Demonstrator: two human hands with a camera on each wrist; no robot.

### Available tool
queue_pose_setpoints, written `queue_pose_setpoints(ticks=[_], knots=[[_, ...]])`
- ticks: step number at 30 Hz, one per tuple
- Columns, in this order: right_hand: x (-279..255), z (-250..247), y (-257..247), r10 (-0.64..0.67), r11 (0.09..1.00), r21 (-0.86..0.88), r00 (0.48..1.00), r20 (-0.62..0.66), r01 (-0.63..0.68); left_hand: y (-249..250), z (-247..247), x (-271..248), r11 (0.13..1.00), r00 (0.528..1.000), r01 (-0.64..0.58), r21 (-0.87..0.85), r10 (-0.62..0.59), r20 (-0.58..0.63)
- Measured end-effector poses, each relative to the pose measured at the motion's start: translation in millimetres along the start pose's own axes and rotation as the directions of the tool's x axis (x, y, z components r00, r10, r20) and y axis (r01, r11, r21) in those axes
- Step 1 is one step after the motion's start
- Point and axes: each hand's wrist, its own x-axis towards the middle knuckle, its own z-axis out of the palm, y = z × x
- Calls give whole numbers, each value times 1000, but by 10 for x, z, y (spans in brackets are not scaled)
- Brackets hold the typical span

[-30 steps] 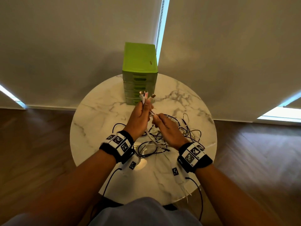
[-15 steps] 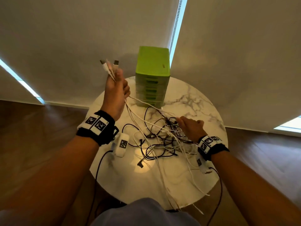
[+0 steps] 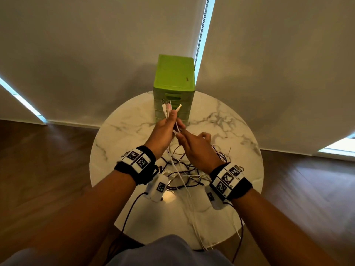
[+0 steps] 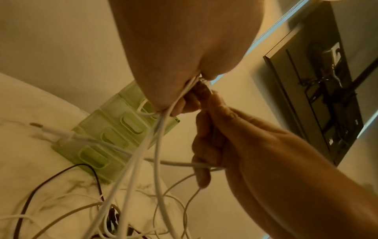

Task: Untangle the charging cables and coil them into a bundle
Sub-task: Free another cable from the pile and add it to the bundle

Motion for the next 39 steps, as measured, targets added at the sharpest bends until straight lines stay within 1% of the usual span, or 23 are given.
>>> queue_pose_setpoints(ticks=[4, 6, 8, 10, 11, 12, 14, 16, 18, 20, 22, 24, 26, 29, 31, 32, 34, 35, 37, 39], knots=[[-102, 183, 235, 2, 979, 204, 999, 46, -12, 60, 11, 33, 991, 996, -82, -102, 77, -48], [-172, 277, 451, 3, 976, 218, 995, 100, -25, 75, -78, 92, 980, 994, -103, -168, 95, -59], [-245, 319, 698, 38, 986, 155, 982, 187, -68, 124, -221, 169, 967, 990, -128, -220, 110, -93], [-341, 325, 969, 127, 991, 16, 955, 267, -136, 211, -414, 254, 950, 979, -170, -263, 133, -153], [-394, 295, 1084, 181, 983, -56, 941, 286, -172, 271, -511, 290, 941, 972, -194, -278, 145, -186], [-433, 263, 1186, 233, 972, -102, 930, 284, -212, 321, -602, 326, 934, 964, -215, -285, 157, -214], [-456, 182, 1302, 320, 946, -130, 914, 249, -296, 376, -710, 357, 938, 954, -240, -248, 181, -239], [-357, 86, 1272, 372, 928, -115, 910, 182, -356, 355, -688, 323, 965, 960, -221, -140, 191, -205], [-209, -8, 1137, 368, 930, -68, 925, 97, -362, 263, -598, 266, 984, 977, -178, -33, 173, -122], [-65, -46, 1007, 346, 938, -34, 936, 58, -344, 139, -488, 217, 982, 987, -159, 106, 161, -11], [52, -40, 879, 296, 955, -33, 955, 30, -295, 5, -379, 192, 954, 989, -138, 266, 120, 83], [121, -52, 718, 218, 976, -29, 976, -11, -218, -87, -252, 180, 939, 990, -107, 326, 71, 121], [150, -65, 563, 138, 988, -60, 990, -24, -139, -138, -131, 199, 950, 992, -73, 304, 38, 120], [150, -86, 337, 23, 995, -95, 999, -22, -25, -170, -13, 263, 974, 994, -21, 226, -4, 109], [137, -92, 263, -25, 998, -64, 1000, 2, 25, -197, 51, 298, 985, 994, -15, 170, -4, 111], [127, -98, 260, -30, 1000, -9, 999, 17, 30, -182, 74, 306, 989, 995, -29, 147, 15, 99], [76, -103, 334, -5, 988, 157, 998, 63, -5, -88, 71, 323, 987, 995, -84, 136, 76, 66], [29, -92, 423, 15, 978, 205, 996, 91, -33, -45, 48, 353, 986, 994, -104, 133, 100, 35], [-96, -15, 671, 57, 972, 216, 989, 139, -87, 25, -74, 440, 979, 987, -147, 139, 154, -41], [-216, 76, 945, 117, 971, 193, 984, 136, -143, 50, -200, 510, 966, 974, -189, 175, 207, -92]])
